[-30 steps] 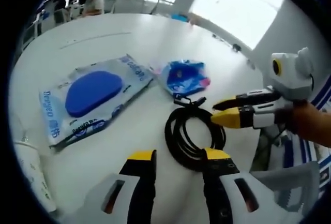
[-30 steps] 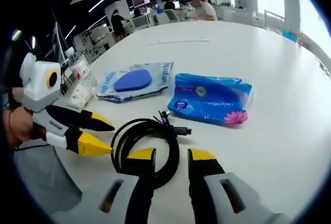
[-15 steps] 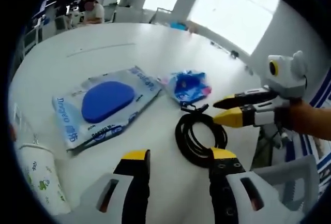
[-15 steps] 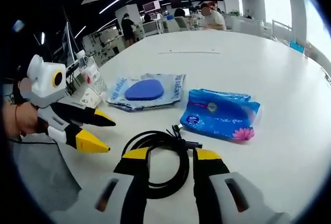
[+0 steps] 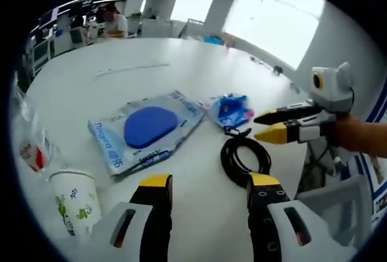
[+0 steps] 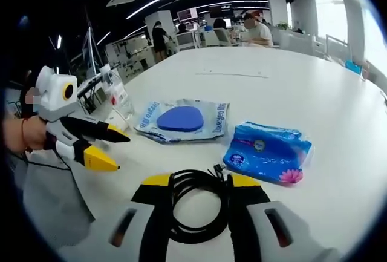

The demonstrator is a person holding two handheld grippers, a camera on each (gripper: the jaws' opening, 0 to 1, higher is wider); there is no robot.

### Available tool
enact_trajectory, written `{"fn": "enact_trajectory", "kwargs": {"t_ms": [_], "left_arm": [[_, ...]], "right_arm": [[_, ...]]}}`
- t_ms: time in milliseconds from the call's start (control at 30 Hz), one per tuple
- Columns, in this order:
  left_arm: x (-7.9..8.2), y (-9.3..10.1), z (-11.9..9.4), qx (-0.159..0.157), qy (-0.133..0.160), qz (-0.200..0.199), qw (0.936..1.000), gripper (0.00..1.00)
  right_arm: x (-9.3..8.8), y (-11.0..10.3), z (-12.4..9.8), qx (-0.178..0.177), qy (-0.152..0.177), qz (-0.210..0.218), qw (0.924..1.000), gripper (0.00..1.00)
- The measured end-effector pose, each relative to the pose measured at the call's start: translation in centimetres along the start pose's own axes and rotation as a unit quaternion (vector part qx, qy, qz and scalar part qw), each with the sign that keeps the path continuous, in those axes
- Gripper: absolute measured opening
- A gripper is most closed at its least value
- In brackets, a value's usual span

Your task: Arrange the tabletop items into an orderly group along one side of the table until the central work area is clear of visible clutter.

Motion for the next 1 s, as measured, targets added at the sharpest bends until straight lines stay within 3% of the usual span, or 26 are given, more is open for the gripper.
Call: {"fn": "enact_trajectory", "kwargs": {"t_ms": [100, 167, 333, 767, 1000], "left_arm": [[0.0, -0.5, -0.5, 0.01, -0.01, -0.011, 0.9998, 0.48], [0.8, -1.0, -0.7, 0.016, 0.012, 0.012, 0.9997, 0.47], [1.0, -2.0, -1.2, 0.033, 0.003, 0.004, 0.9994, 0.49], [4.1, -4.4, -0.9, 0.058, 0.023, 0.022, 0.9978, 0.48], [3.6, -5.2, -0.9, 0.08, 0.01, 0.036, 0.9961, 0.47]], "right_arm": [[0.4, 0.0, 0.1, 0.001, 0.002, -0.003, 1.0, 0.33], [0.7, 0.0, 0.3, 0.002, 0.002, -0.004, 1.0, 0.32], [1.7, 0.2, 0.8, 0.006, 0.005, -0.016, 0.9998, 0.32], [5.1, 0.7, 3.3, 0.025, 0.013, -0.047, 0.9985, 0.32], [7.4, 1.5, 5.2, 0.036, 0.019, -0.072, 0.9966, 0.31]]}}
Point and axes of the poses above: the point that each gripper's makers call its tool centre point, and the gripper's own axes: z roughly forward along the fingers, y roughly to its right, x roughly out of its top, the point moved 1 cm from there along -z, roughly backward along the fingers, and after that the axes turned 13 degrees about y, right-handed, at the moved point
